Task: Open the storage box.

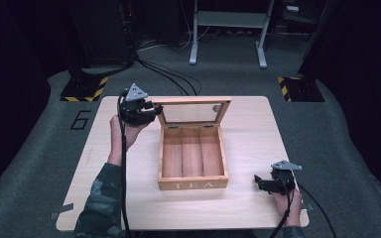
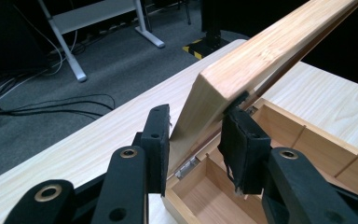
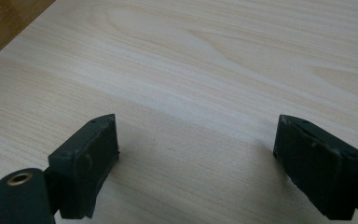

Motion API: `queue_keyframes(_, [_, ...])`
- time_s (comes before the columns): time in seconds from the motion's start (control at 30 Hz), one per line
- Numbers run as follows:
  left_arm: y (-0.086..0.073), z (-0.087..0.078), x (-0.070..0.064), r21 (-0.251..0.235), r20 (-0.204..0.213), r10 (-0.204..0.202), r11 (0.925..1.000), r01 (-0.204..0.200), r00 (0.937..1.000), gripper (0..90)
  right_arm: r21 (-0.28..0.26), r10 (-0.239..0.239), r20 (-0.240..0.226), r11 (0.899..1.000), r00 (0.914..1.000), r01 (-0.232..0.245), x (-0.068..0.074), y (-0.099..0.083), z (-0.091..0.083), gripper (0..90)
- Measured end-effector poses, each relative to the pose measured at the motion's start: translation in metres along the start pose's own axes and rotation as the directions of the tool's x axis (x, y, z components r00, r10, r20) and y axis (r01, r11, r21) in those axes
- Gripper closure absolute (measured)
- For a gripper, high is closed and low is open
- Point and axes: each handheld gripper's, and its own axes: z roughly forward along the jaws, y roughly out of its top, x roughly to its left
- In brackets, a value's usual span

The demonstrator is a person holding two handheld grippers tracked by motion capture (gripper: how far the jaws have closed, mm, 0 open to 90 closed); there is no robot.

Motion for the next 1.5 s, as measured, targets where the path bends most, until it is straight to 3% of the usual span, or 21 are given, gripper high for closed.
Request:
queue_keyframes(0.2, [-0.009,-0.005,-0.007,-0.018,0.018,0.001,0.9998,0.0,0.9998,59.5,0.002,0.002,0.0,1.0,1.0,-0.002,0.0,0.0,0.0,13.3])
queue_keyframes(0.7, [-0.038,-0.018,-0.039,-0.048,-0.011,0.041,0.998,-0.041,0.9991,51.8,0.003,0.007,0.0,1.0,1.0,-0.007,0.001,0.0,0.0,13.3])
queue_keyframes(1.5, [-0.105,-0.02,-0.074,-0.009,0.002,-0.024,0.9997,0.024,0.9997,39.7,0.004,0.001,0.001,1.0,1.0,-0.001,0.0,0.0,0.0,13.3])
